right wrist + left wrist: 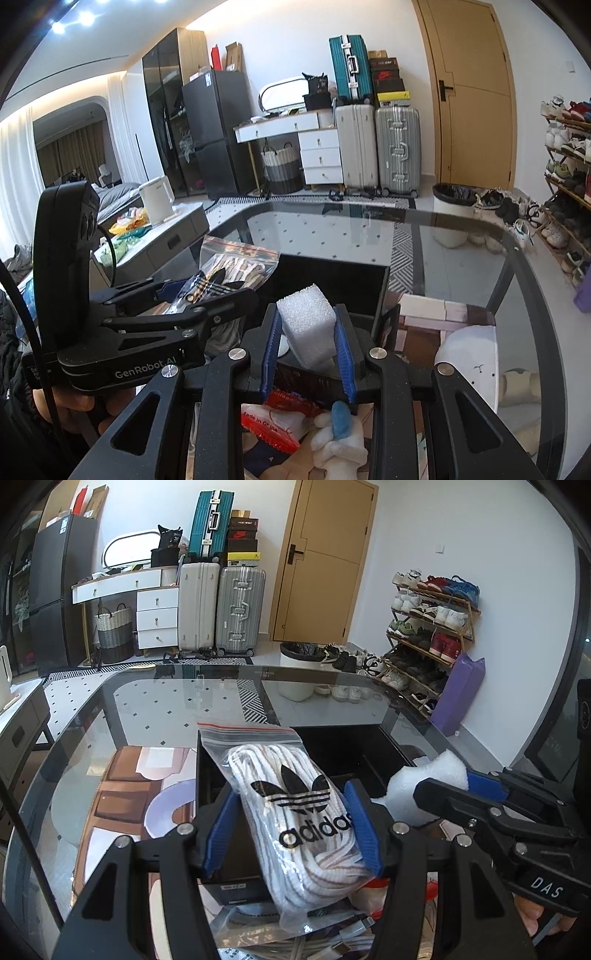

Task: Organize soft objects
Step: 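Carry the lace bag and foam block over the black bin with both grippers, then release the foam block and lace bag into the black bin with both grippers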

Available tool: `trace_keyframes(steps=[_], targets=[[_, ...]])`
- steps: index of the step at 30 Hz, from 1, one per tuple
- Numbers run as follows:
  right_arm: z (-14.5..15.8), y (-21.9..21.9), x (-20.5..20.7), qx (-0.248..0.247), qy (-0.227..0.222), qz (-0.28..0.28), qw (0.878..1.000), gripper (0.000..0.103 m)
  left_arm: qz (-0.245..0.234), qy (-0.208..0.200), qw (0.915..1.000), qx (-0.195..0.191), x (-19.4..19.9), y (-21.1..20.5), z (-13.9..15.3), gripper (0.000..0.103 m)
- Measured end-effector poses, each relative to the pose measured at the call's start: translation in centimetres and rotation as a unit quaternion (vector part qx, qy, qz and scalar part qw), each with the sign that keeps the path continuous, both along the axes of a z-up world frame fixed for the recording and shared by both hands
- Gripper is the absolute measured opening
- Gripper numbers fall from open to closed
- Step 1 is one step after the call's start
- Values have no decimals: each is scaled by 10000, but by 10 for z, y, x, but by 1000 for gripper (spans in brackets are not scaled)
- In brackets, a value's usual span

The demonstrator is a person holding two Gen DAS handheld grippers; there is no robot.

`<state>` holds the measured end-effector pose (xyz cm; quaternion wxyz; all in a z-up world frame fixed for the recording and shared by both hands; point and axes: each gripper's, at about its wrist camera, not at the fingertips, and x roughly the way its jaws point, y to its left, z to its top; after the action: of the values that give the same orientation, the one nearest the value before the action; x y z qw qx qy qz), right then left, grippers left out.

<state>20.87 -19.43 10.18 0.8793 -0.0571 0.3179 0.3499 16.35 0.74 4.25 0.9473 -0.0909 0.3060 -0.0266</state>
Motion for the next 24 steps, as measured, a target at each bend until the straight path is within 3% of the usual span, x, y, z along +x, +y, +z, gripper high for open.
trace_keyframes(steps=[12,20,22,24], targets=[[-17,2,1,-191,363,113,9991,28,-135,101,9998,113,-9,-5,1,57],[-10,-7,-6,-99,180,55,9998,28,-202,41,9997,117,-12,-6,6,59],[-7,-9,-8,-114,108,7,9999,31,-242,15,9996,123,-14,-6,9,70],[-4,-14,-12,-60,54,-36,10000,43,-260,-76,9995,132,-19,-6,13,80]])
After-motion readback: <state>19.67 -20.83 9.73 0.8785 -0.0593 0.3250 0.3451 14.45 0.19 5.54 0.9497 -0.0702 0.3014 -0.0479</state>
